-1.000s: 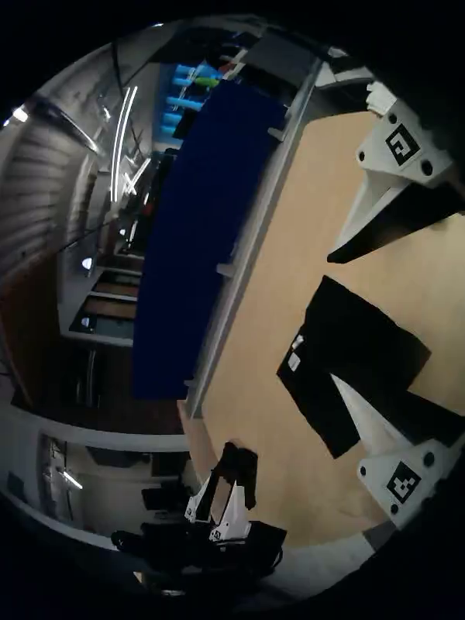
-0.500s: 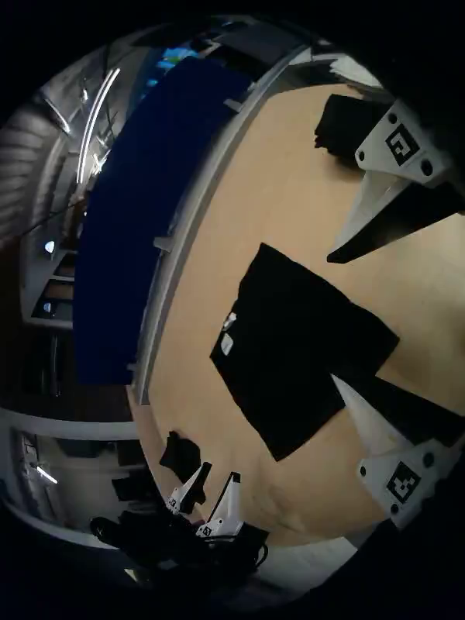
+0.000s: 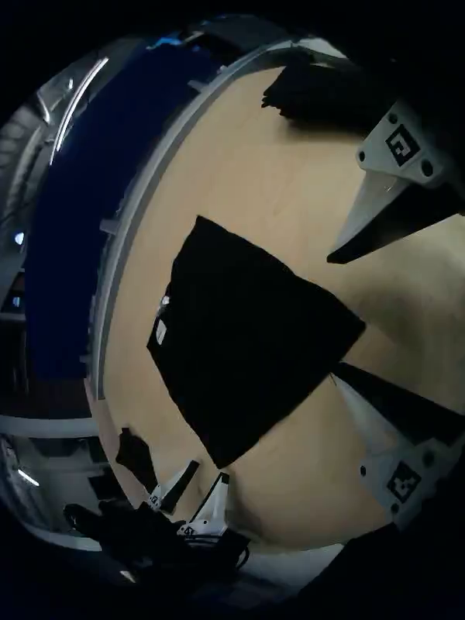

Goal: Fold towel

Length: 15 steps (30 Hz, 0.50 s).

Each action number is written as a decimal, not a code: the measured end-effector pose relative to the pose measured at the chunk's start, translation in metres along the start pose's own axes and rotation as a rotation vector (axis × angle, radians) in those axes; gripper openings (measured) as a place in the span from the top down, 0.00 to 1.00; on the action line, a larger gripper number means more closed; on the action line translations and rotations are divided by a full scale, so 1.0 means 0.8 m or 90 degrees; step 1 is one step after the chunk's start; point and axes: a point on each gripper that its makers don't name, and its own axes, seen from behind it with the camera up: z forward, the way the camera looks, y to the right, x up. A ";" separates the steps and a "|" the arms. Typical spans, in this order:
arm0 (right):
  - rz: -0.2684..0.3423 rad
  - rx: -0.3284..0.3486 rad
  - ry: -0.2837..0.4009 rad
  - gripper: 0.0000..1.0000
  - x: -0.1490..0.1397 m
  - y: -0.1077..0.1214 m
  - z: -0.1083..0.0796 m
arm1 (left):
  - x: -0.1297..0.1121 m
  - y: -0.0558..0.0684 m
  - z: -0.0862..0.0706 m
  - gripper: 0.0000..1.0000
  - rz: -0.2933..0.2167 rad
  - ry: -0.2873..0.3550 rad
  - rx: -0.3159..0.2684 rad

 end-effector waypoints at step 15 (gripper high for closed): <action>0.000 0.021 -0.026 0.34 -0.029 -0.011 0.018 | -0.008 0.012 0.022 0.20 0.030 -0.016 0.001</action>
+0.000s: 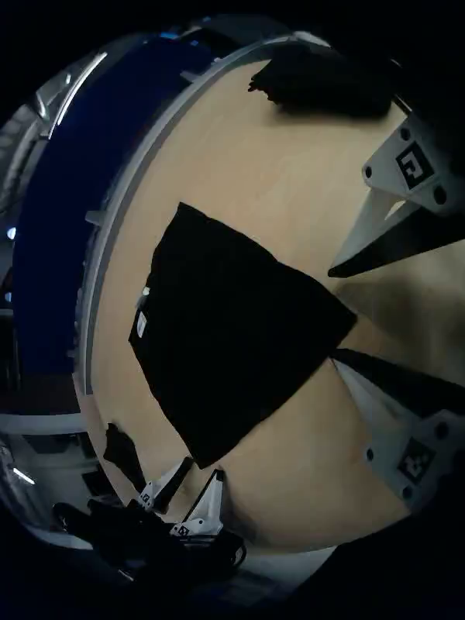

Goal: Fold towel

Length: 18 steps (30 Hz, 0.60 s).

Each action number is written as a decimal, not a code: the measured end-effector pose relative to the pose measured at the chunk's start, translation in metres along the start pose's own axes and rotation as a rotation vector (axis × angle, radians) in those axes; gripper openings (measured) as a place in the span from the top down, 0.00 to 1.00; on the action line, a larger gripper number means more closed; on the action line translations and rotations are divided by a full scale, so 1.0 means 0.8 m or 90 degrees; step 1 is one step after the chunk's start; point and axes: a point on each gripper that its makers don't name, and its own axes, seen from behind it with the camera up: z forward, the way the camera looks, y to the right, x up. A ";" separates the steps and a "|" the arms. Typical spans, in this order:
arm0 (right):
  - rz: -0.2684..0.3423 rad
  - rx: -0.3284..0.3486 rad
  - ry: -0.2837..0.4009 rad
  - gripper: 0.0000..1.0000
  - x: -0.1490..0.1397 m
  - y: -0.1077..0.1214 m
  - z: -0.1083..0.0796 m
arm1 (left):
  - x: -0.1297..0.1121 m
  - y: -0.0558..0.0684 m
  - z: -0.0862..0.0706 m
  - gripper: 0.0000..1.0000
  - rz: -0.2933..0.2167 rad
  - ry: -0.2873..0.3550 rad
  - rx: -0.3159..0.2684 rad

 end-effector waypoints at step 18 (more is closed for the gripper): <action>0.018 0.012 -0.006 0.59 -0.009 -0.010 0.006 | 0.000 -0.004 0.002 0.47 0.020 -0.009 0.034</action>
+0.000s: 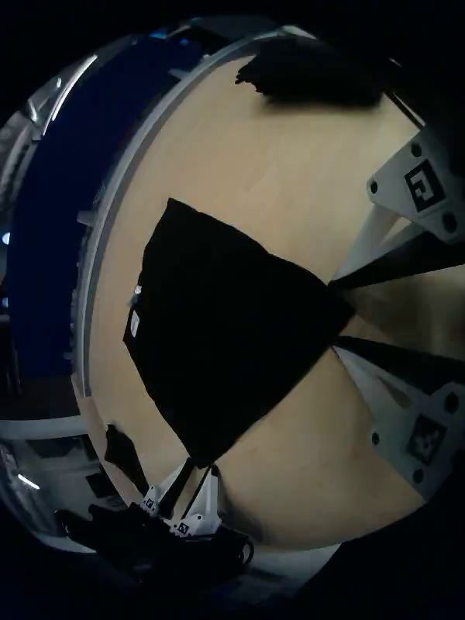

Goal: Fold towel

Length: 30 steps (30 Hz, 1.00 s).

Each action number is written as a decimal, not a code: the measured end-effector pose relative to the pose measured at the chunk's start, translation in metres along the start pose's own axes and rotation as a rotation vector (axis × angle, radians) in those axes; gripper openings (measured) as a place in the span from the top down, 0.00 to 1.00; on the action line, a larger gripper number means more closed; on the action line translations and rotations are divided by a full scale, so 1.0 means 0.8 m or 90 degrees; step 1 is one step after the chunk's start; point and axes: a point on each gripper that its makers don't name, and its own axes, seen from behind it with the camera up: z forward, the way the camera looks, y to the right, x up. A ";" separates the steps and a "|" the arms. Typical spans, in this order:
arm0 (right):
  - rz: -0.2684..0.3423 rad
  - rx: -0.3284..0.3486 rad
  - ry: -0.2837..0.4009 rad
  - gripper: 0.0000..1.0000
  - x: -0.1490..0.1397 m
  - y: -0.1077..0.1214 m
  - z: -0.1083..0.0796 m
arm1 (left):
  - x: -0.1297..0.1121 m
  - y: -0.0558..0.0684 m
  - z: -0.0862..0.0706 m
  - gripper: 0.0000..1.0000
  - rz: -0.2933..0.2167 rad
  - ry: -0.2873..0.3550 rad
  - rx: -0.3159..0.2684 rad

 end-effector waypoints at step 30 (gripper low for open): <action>0.017 -0.006 -0.002 0.85 0.016 0.011 -0.007 | 0.006 0.003 -0.004 0.89 -0.003 -0.005 0.005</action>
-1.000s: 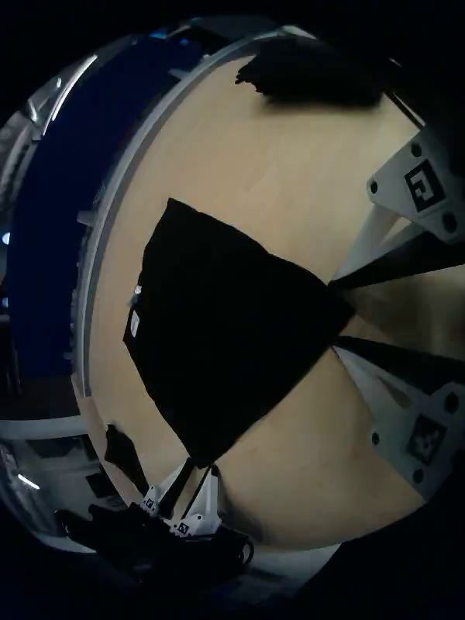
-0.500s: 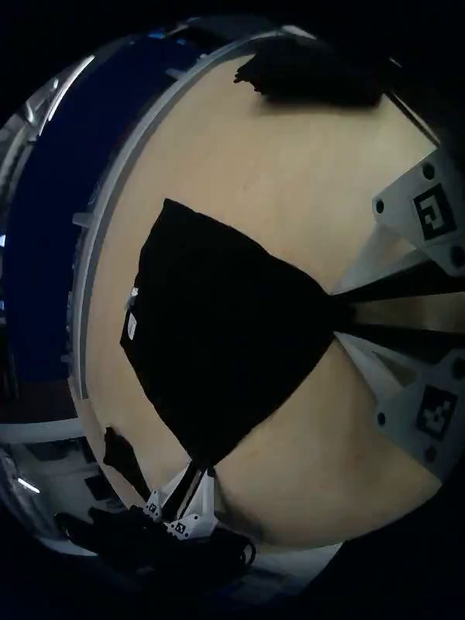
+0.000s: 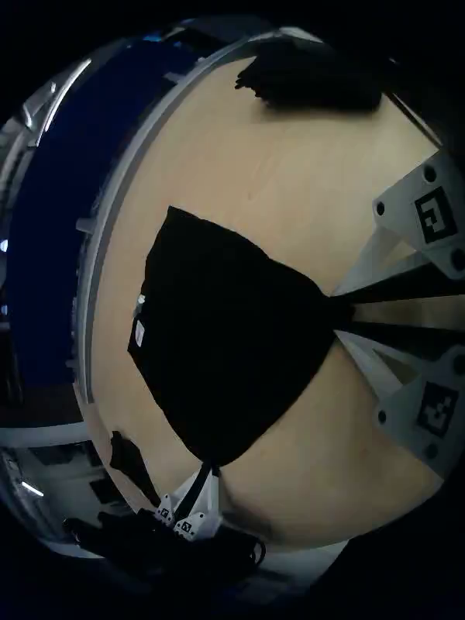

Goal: Fold towel

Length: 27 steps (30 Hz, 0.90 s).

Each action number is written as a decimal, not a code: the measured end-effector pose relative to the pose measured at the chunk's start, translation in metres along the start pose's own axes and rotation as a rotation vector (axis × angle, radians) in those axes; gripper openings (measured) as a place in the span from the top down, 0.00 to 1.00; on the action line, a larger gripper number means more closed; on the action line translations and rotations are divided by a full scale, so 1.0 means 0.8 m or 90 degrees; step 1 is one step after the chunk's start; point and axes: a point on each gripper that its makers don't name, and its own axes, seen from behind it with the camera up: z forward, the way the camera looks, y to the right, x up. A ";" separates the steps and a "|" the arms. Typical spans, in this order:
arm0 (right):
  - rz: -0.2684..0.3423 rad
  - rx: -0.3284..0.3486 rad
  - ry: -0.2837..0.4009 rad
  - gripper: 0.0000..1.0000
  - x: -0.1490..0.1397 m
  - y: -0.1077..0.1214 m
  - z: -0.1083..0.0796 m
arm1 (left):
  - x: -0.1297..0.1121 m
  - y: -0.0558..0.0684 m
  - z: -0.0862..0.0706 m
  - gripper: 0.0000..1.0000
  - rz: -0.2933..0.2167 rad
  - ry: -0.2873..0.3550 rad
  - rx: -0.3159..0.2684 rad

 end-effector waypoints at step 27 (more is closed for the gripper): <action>-0.026 0.022 0.041 0.85 0.083 -0.016 -0.115 | 0.075 -0.005 -0.119 0.90 -0.083 0.068 0.018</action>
